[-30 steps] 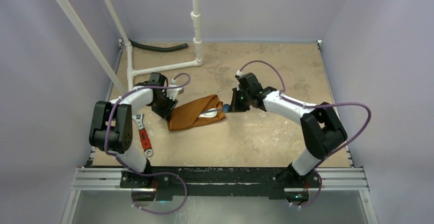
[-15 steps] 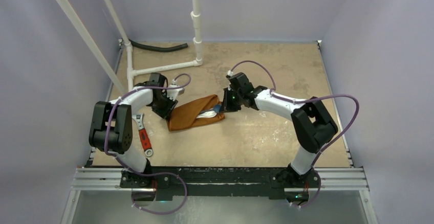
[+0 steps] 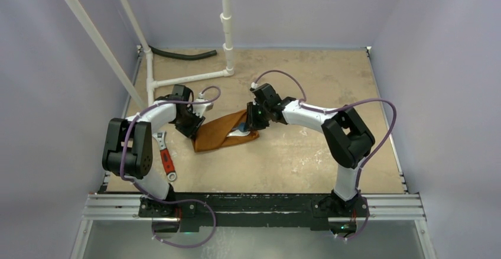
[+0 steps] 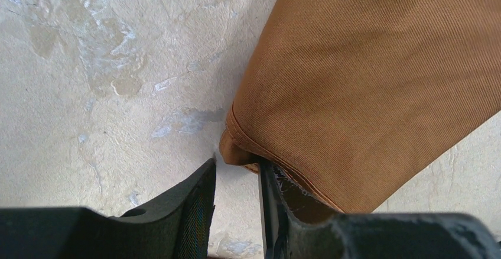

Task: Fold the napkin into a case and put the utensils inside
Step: Insert the spoon into the folded napkin, then reset both arms

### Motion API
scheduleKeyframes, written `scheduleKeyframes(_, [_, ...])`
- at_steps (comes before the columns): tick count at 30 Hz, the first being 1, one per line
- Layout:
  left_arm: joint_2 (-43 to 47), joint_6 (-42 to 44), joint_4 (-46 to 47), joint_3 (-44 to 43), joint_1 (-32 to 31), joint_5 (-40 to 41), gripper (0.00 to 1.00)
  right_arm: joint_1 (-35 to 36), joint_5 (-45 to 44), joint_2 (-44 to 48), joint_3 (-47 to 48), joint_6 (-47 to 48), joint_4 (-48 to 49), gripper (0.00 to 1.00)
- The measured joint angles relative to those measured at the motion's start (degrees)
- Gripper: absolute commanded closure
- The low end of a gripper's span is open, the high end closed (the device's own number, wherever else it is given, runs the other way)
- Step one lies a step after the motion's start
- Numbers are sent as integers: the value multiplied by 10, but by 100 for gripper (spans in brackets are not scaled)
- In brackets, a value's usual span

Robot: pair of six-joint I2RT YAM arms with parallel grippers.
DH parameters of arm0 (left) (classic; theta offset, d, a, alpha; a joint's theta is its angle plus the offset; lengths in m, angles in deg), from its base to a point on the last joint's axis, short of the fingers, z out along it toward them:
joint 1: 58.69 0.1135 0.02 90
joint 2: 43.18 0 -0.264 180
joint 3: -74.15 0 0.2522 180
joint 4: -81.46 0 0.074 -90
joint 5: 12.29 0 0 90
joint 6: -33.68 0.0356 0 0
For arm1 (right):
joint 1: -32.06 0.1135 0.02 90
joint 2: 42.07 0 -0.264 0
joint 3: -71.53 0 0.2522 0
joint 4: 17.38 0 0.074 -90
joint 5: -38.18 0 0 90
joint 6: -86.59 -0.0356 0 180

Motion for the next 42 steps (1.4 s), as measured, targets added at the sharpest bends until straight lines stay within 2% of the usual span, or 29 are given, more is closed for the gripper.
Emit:
scheduleKeyframes(2, [0,1,-3,0,0,0,66,3,3,-9,4,1,-4,35])
scheduleKeyframes(5, [2,4,-8,0,0,0,56,5,5,-8,7,7,-18,21])
scheduleKeyframes(7, [3,4,-17,0,0,1,47,6,4,1,7,10,-30,3])
scheduleKeyframes(8, [4,4,-20,0,0,2,43,6,3,7,7,10,-37,1])
scheduleKeyframes(14, [24,7,-69,-29,2,12,23,1,-25,113,7,30,-91,1])
scheduleKeyframes(18, [41,9,-97,-89,11,14,18,-19,-30,187,7,45,-107,1])
scheduleKeyframes(21, [52,7,-103,-134,23,14,10,-67,-42,248,1,56,-110,1])
scheduleKeyframes(23, [61,-1,-93,-150,31,13,7,-108,-84,308,-28,64,-87,1])
scheduleKeyframes(28, [81,-34,-5,-116,39,3,4,-172,-264,439,-160,80,27,1])
scheduleKeyframes(31, [69,-50,63,-73,39,-7,2,-171,-395,447,-276,126,169,1])
scheduleKeyframes(33, [58,-64,113,-39,42,-14,1,-176,-466,416,-339,147,228,1])
scheduleKeyframes(37, [61,-108,231,44,71,-34,1,-219,-542,384,-424,161,298,1])
scheduleKeyframes(42, [74,-153,402,136,98,-45,1,-263,-579,430,-542,202,494,1])
